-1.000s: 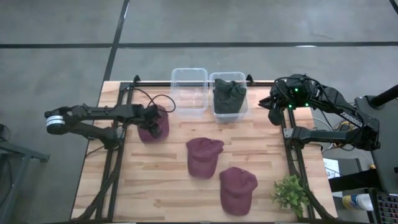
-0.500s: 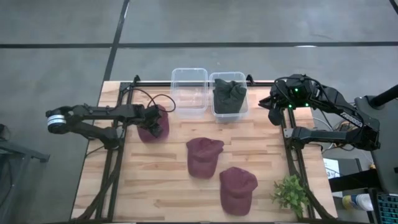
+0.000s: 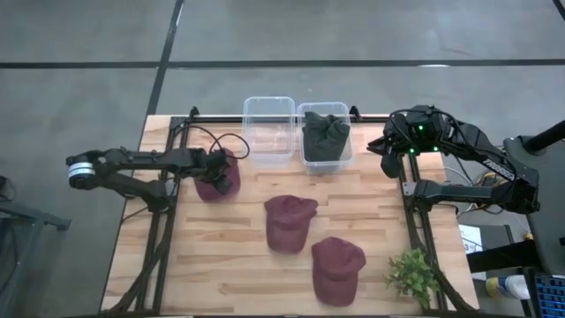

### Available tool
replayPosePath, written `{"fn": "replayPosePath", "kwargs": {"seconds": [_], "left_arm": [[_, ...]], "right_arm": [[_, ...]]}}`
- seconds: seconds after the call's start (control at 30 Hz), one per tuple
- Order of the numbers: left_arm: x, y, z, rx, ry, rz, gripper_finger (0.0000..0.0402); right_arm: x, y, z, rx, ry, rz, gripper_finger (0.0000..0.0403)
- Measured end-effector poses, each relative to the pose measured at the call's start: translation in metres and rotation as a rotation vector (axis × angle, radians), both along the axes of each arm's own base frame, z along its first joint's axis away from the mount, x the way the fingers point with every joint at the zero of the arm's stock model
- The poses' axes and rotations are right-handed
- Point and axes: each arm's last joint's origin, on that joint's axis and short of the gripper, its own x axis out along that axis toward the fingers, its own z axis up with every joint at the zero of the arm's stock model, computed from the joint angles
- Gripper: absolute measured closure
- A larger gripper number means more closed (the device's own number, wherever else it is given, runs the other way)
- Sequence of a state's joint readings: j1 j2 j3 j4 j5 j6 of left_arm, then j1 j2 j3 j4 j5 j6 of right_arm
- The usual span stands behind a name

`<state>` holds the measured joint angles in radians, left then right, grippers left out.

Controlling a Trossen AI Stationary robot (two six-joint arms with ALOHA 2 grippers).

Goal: Pick & Place hat
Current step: Put the top red cap into the left transparent bin

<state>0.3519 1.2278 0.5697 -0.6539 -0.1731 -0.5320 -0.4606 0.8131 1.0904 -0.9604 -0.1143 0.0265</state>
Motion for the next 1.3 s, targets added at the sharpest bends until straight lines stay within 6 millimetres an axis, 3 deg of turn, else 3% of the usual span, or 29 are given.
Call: {"fn": "replayPosePath", "kwargs": {"seconds": [0.17,0.3,0.43,0.7,1.1,1.3], "left_arm": [[0.000,0.000,0.000,0.002,-0.001,-0.003,0.0378],[0.001,0.001,0.002,0.008,0.001,0.003,0.0393],[0.002,0.001,0.019,-0.005,0.036,0.017,0.0398],[-0.002,0.001,0.087,0.052,0.048,0.038,0.0400],[-0.018,-0.003,0.208,0.204,-0.183,0.066,0.0401],[-0.011,0.002,0.261,0.384,-0.345,-0.009,0.0401]], "right_arm": [[0.000,0.000,0.000,0.000,0.000,0.000,0.0344],[0.000,0.000,0.000,0.000,0.000,0.000,0.0344],[0.000,0.000,0.000,0.000,0.000,0.000,0.0344],[0.000,0.000,0.000,-0.003,0.000,0.002,0.0344],[0.000,0.000,0.000,-0.003,0.000,0.002,0.0344],[0.000,0.000,0.000,-0.003,0.000,0.002,0.0344]]}}
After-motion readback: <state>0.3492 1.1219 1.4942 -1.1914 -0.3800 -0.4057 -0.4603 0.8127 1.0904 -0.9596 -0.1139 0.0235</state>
